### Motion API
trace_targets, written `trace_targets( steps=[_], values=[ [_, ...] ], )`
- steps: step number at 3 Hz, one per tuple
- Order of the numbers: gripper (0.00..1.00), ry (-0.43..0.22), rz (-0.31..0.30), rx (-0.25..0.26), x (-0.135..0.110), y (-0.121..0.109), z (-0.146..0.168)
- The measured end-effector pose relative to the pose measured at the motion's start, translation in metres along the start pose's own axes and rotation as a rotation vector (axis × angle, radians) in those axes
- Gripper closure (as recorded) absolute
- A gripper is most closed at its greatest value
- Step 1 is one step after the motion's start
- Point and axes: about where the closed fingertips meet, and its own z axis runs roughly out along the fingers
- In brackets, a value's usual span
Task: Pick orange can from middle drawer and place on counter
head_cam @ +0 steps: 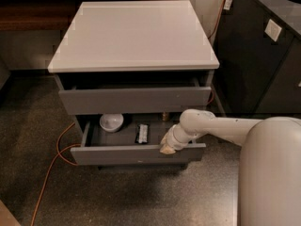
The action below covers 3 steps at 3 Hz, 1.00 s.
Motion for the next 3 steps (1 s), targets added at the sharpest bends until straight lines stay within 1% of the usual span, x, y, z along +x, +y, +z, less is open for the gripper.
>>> trace_targets(
  steps=[1, 2, 3],
  values=[
    [1.0, 0.0, 0.0, 0.0, 0.0, 0.0, 0.0],
    [1.0, -0.007, 0.003, 0.012, 0.0, 0.01, 0.0],
    [1.0, -0.009, -0.007, 0.02, 0.0, 0.028, -0.002]
  ],
)
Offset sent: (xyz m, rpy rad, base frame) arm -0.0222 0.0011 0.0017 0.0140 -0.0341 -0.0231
